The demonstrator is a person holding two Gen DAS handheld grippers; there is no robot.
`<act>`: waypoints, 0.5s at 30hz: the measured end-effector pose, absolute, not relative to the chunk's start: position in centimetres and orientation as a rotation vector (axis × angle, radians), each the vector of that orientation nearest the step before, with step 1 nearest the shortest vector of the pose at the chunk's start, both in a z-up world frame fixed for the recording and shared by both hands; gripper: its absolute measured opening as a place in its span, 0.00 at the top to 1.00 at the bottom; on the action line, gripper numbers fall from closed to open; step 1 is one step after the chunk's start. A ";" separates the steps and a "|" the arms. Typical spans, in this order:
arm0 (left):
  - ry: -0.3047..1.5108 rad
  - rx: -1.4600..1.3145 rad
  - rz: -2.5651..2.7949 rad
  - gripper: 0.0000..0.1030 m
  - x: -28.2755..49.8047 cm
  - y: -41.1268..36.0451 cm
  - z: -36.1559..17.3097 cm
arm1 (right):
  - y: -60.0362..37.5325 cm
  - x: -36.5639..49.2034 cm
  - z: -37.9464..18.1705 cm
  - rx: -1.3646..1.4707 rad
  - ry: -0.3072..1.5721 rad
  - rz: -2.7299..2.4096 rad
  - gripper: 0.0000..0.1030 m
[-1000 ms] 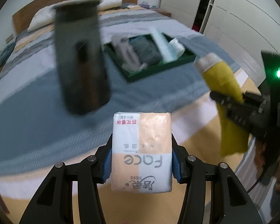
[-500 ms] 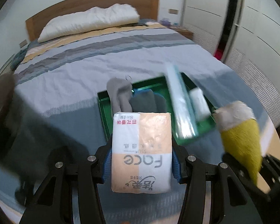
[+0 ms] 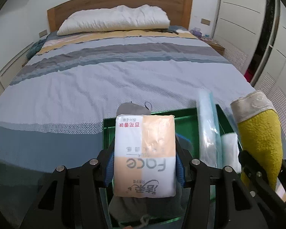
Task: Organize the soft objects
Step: 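Lower the tissue pack with the left tool while the right tool lowers the yellow towel into the tray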
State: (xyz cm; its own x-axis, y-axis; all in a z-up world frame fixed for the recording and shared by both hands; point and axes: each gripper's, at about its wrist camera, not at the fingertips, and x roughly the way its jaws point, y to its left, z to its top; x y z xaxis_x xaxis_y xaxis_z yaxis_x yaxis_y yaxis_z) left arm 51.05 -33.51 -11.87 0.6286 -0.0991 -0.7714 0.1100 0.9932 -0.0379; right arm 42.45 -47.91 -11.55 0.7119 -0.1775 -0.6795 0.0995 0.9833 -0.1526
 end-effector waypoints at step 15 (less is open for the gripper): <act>0.856 0.068 -0.098 0.55 52.2 -34.6 -14.0 | -47.8 52.3 -15.6 -0.151 0.848 -0.185 0.82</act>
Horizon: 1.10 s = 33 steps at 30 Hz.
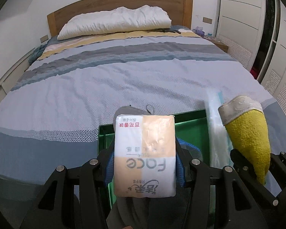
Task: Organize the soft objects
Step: 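Lower the tissue pack with the left tool while the right tool lowers the yellow towel into the tray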
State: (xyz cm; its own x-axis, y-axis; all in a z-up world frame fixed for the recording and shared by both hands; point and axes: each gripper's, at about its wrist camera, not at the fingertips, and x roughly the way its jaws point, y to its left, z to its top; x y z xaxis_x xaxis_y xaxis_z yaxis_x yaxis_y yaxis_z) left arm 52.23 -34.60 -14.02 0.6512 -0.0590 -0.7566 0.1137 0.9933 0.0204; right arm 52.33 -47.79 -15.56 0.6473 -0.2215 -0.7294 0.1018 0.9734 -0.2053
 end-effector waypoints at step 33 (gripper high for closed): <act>0.913 0.060 -0.125 0.55 53.2 -35.4 -16.8 | -49.4 54.2 -18.9 -0.131 0.893 -0.198 0.80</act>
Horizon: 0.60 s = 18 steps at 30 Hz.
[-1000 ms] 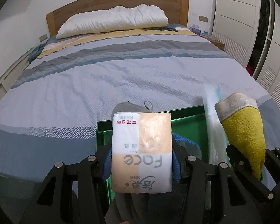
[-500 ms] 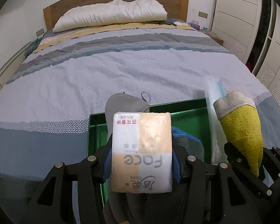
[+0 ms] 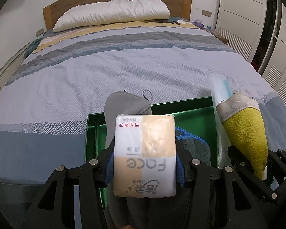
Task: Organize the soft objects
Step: 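Lower the tissue pack with the left tool while the right tool lowers the yellow towel into the tray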
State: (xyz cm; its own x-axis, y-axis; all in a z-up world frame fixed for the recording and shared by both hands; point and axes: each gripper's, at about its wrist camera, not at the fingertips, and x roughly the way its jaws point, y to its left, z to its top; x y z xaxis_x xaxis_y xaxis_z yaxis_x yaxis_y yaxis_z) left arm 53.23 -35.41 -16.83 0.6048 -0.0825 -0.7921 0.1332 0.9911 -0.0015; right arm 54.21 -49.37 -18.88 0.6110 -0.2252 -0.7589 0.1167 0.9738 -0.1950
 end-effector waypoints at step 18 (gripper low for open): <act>0.926 0.059 -0.132 0.55 53.2 -35.5 -17.5 | -49.4 54.6 -19.5 -0.148 0.896 -0.201 0.80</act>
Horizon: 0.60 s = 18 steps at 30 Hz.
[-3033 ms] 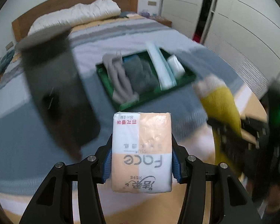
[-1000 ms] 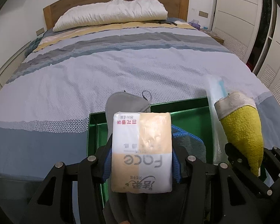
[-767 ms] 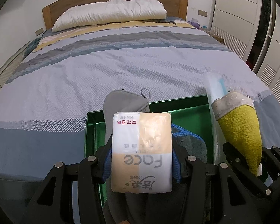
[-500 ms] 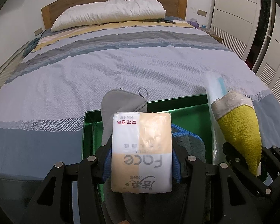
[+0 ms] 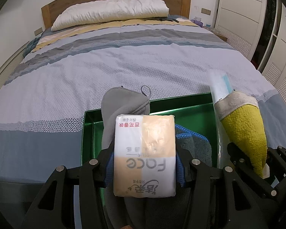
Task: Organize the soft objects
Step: 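Lower the tissue pack with the left tool while the right tool lowers the yellow towel into the tray, then open both tools to release the tissue pack and yellow towel in the tray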
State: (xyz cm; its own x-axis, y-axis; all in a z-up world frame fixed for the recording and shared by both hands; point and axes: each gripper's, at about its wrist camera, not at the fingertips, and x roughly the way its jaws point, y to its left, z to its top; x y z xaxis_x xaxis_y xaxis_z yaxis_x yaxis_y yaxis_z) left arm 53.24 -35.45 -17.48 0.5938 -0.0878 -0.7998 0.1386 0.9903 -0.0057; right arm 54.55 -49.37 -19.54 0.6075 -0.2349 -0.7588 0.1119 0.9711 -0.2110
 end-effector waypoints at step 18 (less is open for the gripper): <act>0.929 0.056 -0.146 0.55 53.2 -35.4 -17.9 | -49.4 54.4 -19.5 -0.153 0.889 -0.206 0.67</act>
